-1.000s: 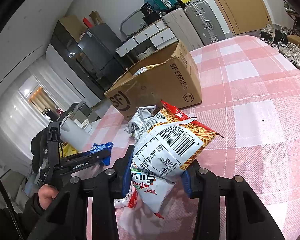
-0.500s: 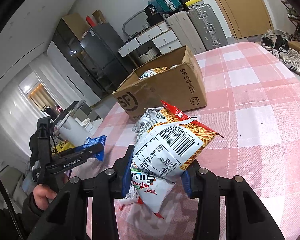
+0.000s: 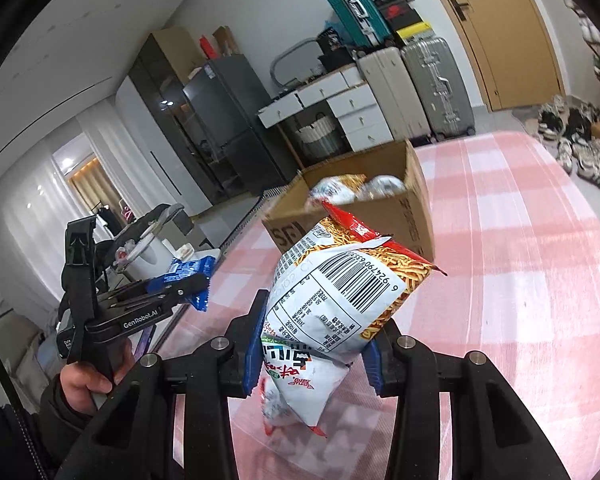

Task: Organize snacks
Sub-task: 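Carry both held packs over the cardboard box, then open both tools to drop the packs into the box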

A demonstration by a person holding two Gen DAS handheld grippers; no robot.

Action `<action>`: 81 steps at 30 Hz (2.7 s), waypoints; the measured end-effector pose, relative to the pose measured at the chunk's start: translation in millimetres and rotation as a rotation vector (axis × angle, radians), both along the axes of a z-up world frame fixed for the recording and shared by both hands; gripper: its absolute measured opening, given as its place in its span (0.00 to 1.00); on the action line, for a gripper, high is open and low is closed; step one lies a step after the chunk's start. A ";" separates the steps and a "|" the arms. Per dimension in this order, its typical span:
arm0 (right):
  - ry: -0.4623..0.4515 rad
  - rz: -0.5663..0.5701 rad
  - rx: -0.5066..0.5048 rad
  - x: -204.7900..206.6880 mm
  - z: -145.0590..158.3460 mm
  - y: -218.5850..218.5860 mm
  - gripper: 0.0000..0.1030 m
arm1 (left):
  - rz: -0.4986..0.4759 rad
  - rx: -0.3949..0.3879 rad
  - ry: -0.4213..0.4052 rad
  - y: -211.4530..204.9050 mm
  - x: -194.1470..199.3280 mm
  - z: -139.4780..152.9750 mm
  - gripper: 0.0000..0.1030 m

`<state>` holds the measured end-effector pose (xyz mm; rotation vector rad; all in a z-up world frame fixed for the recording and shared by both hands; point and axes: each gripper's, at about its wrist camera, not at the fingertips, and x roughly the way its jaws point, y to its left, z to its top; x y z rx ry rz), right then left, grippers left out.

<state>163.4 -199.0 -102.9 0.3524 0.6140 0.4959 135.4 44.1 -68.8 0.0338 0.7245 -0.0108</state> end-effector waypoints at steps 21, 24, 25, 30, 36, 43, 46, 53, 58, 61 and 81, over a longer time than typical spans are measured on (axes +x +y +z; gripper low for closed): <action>-0.134 0.075 -0.032 51.0 105.2 24.9 0.40 | -0.026 -0.132 -0.060 3.9 53.3 84.5 0.41; -0.143 0.080 -0.038 62.1 117.7 28.4 0.40 | -0.044 -0.152 -0.060 2.4 58.4 92.8 0.41; -0.146 0.080 -0.043 65.0 121.5 29.6 0.40 | -0.050 -0.147 -0.061 0.8 61.2 96.4 0.41; -0.167 0.085 -0.057 74.8 136.6 33.9 0.40 | -0.050 -0.146 -0.070 -4.7 78.8 112.8 0.41; -0.148 0.077 -0.071 99.8 145.7 34.2 0.40 | -0.074 -0.176 -0.088 -9.2 102.4 133.5 0.41; -0.118 0.054 -0.082 131.1 146.8 34.7 0.40 | -0.123 -0.200 -0.082 -23.0 134.3 144.0 0.41; -0.120 0.042 -0.107 146.5 149.5 36.0 0.40 | -0.140 -0.216 -0.072 -28.3 152.0 144.9 0.41; -0.108 0.021 -0.203 180.2 137.0 44.4 0.40 | -0.175 -0.241 -0.025 -36.5 197.8 124.4 0.41; -0.085 0.016 -0.229 202.1 121.9 45.2 0.40 | -0.189 -0.226 0.005 -41.4 227.4 105.5 0.41; -0.072 0.013 -0.246 212.1 112.4 46.5 0.40 | -0.191 -0.226 0.021 -43.7 236.4 93.0 0.41; -0.115 -0.039 -0.238 212.6 115.4 35.9 0.60 | -0.159 -0.195 -0.008 -36.1 226.5 87.4 0.71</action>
